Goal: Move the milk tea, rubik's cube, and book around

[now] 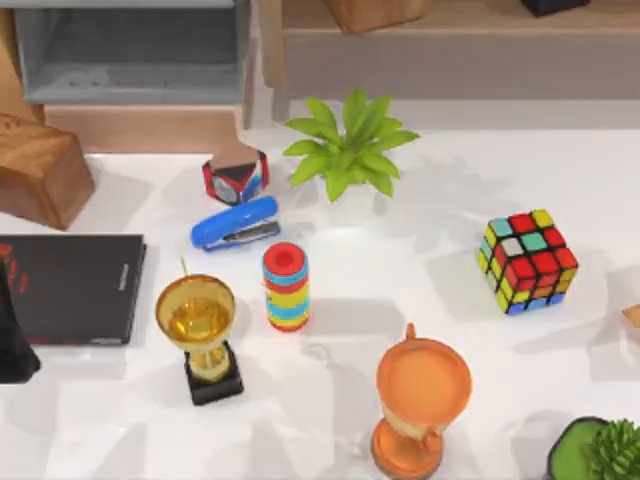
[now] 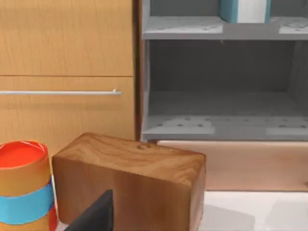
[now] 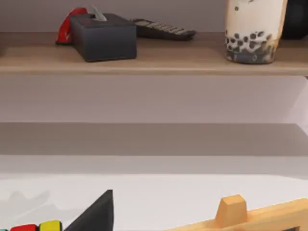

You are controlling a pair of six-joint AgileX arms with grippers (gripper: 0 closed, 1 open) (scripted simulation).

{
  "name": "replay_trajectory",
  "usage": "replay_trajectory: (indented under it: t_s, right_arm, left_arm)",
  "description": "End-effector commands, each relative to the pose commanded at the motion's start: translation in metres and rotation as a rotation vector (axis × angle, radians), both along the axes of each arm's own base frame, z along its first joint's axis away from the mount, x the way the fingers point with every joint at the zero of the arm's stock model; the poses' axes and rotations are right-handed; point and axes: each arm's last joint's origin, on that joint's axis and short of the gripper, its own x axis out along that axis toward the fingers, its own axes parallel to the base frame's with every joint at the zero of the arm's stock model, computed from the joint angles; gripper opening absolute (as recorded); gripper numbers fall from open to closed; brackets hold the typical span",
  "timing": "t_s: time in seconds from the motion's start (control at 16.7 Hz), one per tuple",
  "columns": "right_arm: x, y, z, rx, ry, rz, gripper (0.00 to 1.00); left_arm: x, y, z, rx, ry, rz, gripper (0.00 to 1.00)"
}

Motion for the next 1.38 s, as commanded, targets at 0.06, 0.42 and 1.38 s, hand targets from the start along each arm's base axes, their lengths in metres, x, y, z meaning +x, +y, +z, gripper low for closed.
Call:
replay_trajectory:
  t_s: [0.06,0.42,1.38]
  right_arm:
    - [0.000,0.000,0.000,0.000,0.000,0.000,1.00]
    - [0.006,-0.002,0.030,-0.003,-0.027,-0.002,1.00]
    - [0.236,-0.063,0.086,-0.013,-0.005,-0.009,1.00]
  left_arm:
    - [0.000,0.000,0.000,0.000,0.000,0.000,1.00]
    - [0.000,0.000,0.000,0.000,0.000,0.000,1.00]
    - [0.000,0.000,0.000,0.000,0.000,0.000,1.00]
